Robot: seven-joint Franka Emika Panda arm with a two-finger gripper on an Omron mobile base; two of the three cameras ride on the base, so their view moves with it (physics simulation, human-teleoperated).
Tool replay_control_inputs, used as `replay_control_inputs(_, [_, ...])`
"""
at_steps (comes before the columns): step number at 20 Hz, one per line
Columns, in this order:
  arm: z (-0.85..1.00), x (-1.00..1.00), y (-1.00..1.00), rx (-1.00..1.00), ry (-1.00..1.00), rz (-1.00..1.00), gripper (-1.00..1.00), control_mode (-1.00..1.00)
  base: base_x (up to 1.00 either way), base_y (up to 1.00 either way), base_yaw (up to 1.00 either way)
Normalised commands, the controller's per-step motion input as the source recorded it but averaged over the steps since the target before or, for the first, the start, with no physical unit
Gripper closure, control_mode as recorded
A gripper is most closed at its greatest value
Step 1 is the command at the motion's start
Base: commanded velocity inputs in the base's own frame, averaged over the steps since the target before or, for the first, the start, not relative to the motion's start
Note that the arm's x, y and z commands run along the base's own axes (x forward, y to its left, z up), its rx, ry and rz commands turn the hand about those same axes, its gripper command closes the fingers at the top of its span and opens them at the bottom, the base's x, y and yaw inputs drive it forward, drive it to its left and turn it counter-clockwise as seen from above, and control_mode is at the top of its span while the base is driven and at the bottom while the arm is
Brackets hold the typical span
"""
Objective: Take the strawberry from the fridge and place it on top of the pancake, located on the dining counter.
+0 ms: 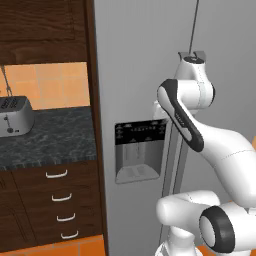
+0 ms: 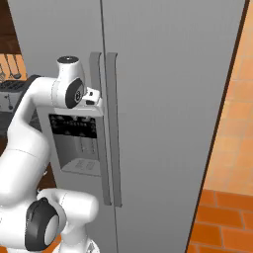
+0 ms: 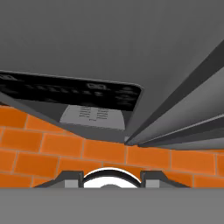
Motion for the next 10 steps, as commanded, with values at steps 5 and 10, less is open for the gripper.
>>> replay_control_inputs(5, [0.0,0.0,0.0,0.0,0.0,0.0,-1.0,1.0,-0.19,-0.04,-0.01])
replay_control_inputs(10, [0.0,0.0,0.0,0.0,0.0,0.0,-1.0,1.0,-0.57,-0.21,-0.07])
